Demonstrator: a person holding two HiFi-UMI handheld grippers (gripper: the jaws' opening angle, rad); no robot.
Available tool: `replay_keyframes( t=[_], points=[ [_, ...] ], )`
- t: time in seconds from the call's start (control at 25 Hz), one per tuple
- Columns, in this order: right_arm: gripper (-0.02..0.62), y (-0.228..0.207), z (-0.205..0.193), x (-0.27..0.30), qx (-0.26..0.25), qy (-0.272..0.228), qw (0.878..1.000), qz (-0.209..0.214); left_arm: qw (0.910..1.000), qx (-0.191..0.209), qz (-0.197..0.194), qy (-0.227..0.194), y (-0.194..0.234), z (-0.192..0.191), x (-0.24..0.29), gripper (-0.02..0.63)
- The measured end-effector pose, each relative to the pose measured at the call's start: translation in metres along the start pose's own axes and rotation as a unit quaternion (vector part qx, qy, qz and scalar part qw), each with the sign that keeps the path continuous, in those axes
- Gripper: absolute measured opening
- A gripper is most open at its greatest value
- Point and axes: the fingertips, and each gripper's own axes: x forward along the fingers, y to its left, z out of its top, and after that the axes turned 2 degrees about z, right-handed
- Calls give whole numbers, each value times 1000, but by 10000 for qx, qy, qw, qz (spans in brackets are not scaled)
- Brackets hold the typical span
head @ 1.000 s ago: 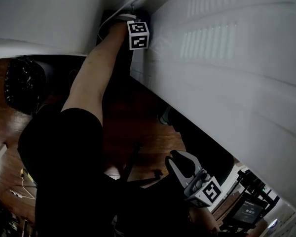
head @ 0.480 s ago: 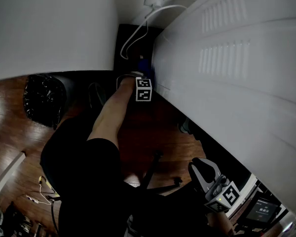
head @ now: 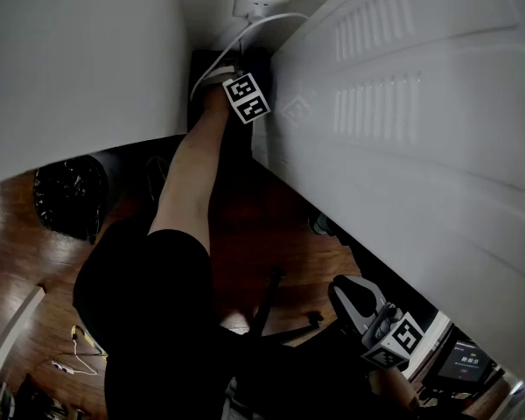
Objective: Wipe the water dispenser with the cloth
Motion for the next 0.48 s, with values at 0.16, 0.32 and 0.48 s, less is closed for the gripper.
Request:
replay_keyframes(
  t=[0.16,0.32,0.48],
  points=[
    [55,-11,4,-8,-154,-185,9996,-172,9977,64,-664,-104,-38,0,-18,202],
    [52,-4,11,-10,-168,-349,9992,-102,9864,694,-1489,29,-148,-24,-44,201],
    [51,3,14,-16,-287,-524,9982,-33,9795,345,-1973,213,-225,-56,-78,199]
  ],
)
